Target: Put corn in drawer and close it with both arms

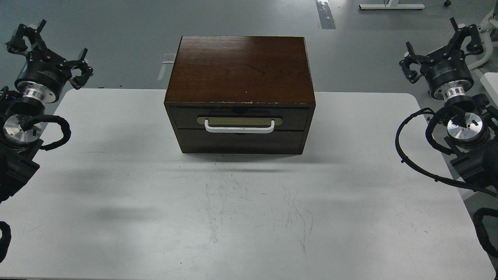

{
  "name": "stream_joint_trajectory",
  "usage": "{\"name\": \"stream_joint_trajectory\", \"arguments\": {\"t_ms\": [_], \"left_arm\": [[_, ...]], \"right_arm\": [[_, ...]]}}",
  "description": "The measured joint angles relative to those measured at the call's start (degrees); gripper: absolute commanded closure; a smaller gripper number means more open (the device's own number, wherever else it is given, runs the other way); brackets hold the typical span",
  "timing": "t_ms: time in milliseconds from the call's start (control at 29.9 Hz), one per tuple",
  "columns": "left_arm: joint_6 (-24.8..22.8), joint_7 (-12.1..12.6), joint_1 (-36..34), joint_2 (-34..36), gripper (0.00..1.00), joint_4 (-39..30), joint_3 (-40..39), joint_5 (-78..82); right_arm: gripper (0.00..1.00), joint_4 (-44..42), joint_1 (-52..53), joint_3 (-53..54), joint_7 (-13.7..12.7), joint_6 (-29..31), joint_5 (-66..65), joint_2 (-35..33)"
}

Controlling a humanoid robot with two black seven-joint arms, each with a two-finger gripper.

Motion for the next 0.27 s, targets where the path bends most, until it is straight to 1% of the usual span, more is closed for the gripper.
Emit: {"name": "stream_joint_trajectory", "arguments": {"t_ms": [267], "left_arm": [[0.00, 0.00, 0.35, 0.71, 0.01, -0.50, 0.06, 0.09]], "right_arm": [[0.00, 0.01, -0.11, -0.17, 0.53, 0.01, -0.06, 0.00]]}}
